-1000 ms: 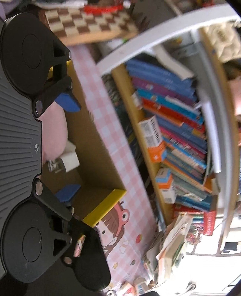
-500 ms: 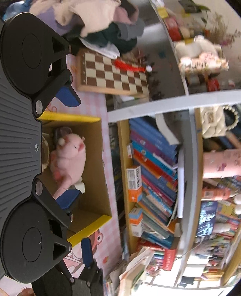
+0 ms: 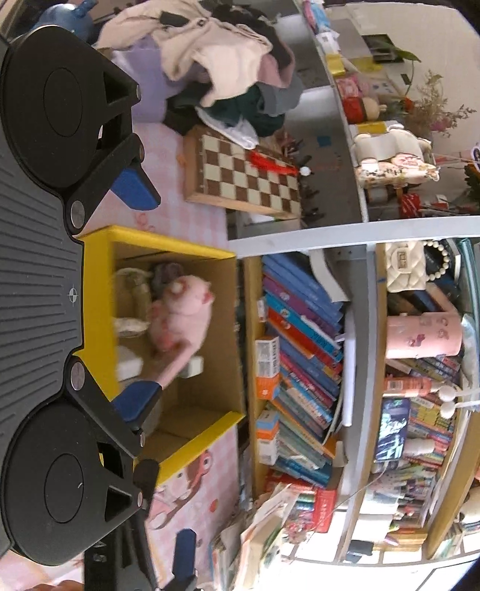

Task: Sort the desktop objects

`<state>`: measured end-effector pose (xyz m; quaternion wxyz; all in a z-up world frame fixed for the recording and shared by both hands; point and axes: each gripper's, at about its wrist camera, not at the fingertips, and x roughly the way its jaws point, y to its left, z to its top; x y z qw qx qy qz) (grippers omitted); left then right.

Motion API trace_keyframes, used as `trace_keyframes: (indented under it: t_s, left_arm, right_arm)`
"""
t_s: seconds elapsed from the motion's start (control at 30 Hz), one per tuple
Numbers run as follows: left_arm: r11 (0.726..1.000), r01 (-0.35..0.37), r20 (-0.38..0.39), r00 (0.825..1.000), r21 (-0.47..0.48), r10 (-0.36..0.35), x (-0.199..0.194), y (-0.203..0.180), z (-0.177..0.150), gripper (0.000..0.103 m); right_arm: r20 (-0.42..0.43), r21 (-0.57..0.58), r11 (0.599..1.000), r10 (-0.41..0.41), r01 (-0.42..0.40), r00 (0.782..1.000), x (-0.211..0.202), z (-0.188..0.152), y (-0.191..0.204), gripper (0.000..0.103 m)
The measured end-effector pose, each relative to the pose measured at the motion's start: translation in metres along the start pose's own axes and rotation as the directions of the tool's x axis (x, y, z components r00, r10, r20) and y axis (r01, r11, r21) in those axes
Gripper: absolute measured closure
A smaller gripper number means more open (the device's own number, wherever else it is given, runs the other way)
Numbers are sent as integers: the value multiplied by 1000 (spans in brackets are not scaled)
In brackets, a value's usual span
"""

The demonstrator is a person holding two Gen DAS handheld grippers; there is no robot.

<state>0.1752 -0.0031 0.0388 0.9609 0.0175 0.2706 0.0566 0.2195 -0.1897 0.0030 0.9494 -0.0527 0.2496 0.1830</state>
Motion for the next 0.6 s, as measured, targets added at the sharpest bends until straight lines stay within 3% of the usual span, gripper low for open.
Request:
trace_keyframes:
  t_s: [0.2,0.6]
  left_arm:
    - [1000,8,-38,999,-11,-8,-28,-1,-36,3]
    - [1000,-17,-52,999,13,18,-85,-5,-92,3]
  right_arm:
    - [-59,36,998,-48,50,997,-28,-30,10,4]
    - [-48,14,991,-134,134,990,-96,-83,35,3]
